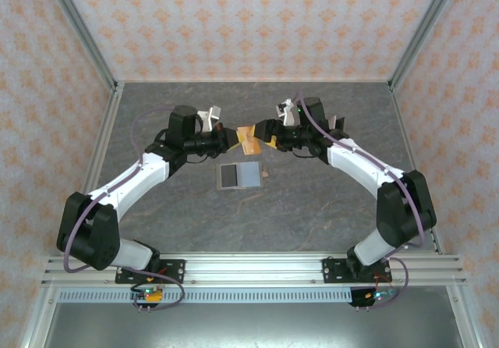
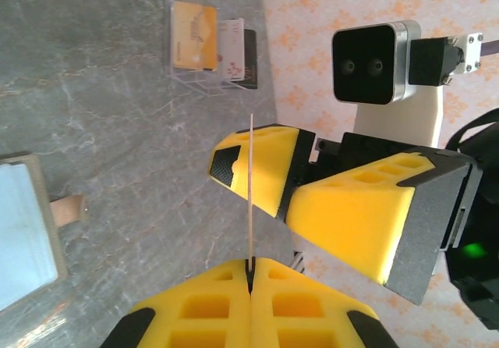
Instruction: Take the credit cards out of the card holder
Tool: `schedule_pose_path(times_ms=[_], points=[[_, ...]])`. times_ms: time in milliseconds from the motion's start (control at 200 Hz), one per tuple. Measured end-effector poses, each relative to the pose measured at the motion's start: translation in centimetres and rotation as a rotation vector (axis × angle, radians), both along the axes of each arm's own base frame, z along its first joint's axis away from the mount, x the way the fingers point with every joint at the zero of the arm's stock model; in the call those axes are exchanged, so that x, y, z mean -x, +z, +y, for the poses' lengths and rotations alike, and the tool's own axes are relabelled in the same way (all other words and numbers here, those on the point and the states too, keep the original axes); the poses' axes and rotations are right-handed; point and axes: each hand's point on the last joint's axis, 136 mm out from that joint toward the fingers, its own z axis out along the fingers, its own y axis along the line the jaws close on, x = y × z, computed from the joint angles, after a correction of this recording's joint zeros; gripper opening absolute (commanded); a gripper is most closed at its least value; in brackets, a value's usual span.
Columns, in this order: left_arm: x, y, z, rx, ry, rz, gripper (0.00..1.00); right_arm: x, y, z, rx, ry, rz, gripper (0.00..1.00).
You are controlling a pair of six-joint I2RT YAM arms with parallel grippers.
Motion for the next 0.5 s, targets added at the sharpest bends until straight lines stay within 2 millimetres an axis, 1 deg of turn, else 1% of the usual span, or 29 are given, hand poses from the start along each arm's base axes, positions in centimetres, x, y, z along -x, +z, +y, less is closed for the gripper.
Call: schedule_pose_path(times_ms=[115, 245, 370, 450, 475, 500], points=[[0.1, 0.2, -0.4, 0.012, -0.003, 0.006, 0.02, 0.5, 0.5, 0.5, -0.056, 0.028, 0.006, 0.56], [0.2, 0.7, -0.8, 0.024, -0.008, 0.002, 0.02, 1.0, 0.7, 0.9, -0.101, 0.053, 0.021, 0.45], [0.1, 1.0, -0.8, 0.03, -0.005, 0.0, 0.02, 1.1, 1.2, 1.0, -0.123, 0.06, 0.012, 0.29], [0.1, 0.9, -0.8, 0.028, -0.003, 0.002, 0.13, 1.1, 1.6, 0.8, -0.12, 0.049, 0.006, 0.16], [0.1, 0.9, -0.7, 0.027, -0.001, 0.002, 0.16, 1.1, 1.7, 0.7, -0.116, 0.047, -0.008, 0.11], [0.1, 0.8, -0.7, 0.022, 0.001, 0.005, 0.21, 1.1, 1.9, 0.6, -0.112, 0.046, -0.018, 0.08]])
